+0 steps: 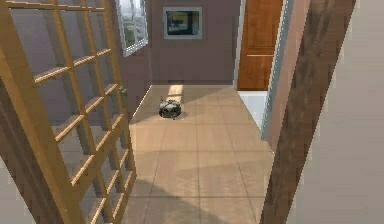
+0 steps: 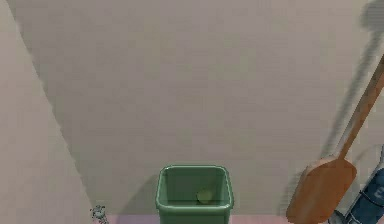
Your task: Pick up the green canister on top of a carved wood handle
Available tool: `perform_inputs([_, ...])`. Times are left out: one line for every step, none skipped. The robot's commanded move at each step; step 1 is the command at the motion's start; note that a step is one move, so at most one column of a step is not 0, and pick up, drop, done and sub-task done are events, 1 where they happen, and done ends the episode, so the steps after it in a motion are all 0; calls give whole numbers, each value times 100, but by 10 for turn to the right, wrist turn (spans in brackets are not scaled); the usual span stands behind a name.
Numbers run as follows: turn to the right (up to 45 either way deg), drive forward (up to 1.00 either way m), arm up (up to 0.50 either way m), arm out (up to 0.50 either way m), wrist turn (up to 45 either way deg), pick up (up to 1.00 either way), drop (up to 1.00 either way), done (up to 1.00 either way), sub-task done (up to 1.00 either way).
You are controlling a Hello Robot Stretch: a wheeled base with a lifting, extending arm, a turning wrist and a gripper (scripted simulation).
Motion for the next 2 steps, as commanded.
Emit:
perform_inputs([0,0,6,0,0,0,0,0,0])
perform_inputs([0,0,0,36,0,0,0,0,0])
